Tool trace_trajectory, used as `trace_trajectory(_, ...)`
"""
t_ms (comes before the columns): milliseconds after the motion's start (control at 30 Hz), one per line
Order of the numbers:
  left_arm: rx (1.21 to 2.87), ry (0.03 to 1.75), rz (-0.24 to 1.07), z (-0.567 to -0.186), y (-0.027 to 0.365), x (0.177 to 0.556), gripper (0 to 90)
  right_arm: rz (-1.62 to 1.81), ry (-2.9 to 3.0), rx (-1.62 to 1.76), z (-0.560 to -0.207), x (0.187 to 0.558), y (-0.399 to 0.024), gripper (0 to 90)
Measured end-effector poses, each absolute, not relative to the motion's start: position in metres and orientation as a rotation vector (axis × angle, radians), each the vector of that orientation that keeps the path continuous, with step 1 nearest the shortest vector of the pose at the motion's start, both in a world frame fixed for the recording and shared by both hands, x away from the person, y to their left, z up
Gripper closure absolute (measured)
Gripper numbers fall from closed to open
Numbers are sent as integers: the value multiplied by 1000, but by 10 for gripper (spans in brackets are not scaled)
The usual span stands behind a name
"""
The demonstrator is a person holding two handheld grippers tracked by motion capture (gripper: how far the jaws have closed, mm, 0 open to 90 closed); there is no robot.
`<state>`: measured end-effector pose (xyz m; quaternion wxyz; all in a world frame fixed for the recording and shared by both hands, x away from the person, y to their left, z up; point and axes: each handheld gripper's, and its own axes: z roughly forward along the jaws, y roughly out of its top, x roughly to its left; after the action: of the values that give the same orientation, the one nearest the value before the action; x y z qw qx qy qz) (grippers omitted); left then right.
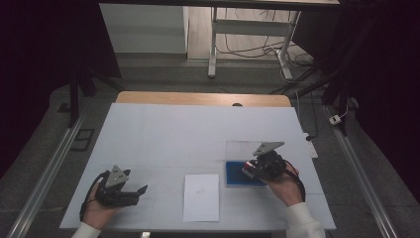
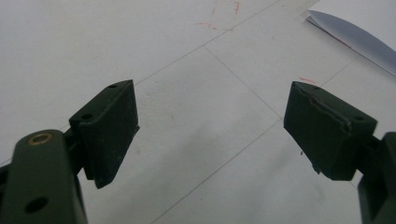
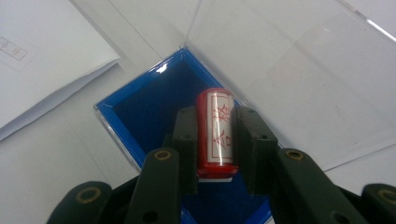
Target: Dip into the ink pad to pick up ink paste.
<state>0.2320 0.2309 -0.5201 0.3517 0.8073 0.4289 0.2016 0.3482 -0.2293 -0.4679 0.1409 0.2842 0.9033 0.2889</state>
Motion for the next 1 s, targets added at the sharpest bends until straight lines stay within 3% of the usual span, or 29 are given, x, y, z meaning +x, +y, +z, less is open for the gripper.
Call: trace_trajectory(1000, 2094, 1111, 518, -520, 229, 231, 182, 737, 2612, 834, -471, 346, -222, 709)
